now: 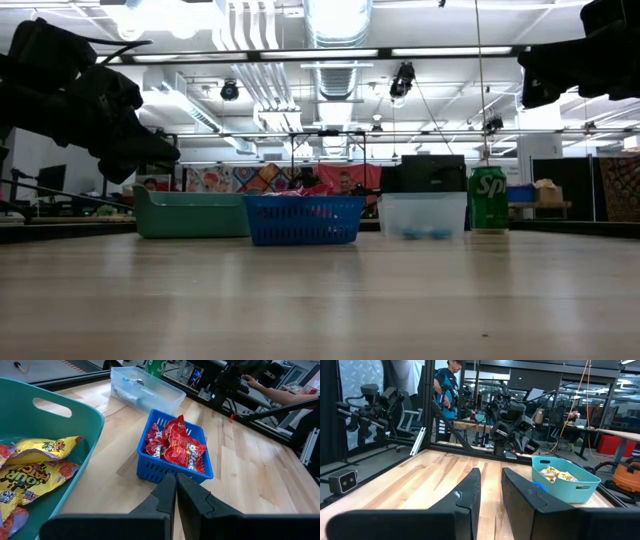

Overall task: Sort candy
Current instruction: Return to Home Position

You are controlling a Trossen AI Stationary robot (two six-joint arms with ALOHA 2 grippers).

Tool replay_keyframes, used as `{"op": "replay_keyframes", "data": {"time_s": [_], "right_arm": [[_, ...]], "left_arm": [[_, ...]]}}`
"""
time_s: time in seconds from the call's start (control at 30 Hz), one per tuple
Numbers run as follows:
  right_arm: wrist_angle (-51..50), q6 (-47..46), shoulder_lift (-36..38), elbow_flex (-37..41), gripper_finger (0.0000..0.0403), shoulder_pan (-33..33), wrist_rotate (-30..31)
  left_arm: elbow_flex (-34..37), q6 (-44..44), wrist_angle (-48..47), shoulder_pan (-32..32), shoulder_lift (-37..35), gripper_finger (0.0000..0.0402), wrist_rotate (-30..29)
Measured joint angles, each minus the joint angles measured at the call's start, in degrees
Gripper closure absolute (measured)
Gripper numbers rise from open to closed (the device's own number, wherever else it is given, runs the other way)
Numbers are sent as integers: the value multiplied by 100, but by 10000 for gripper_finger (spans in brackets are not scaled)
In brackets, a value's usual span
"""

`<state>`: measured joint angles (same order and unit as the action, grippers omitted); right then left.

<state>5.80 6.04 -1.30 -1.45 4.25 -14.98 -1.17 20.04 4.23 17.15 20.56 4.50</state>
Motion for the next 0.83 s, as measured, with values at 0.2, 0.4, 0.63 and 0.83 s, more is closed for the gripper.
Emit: {"op": "replay_keyframes", "data": {"time_s": [0.2, 0.4, 0.63, 0.83], "right_arm": [[0, 0, 0, 0, 322, 0, 0], [2, 0, 0, 0, 315, 0, 0], [2, -1, 0, -2, 319, 0, 0], [2, -2, 0, -4, 329, 0, 0]], "left_arm": [[0, 0, 0, 0, -2, 402, 1], [0, 0, 0, 0, 0, 402, 1], [0, 1, 0, 0, -2, 402, 1], [0, 0, 0, 0, -1, 402, 1]]}}
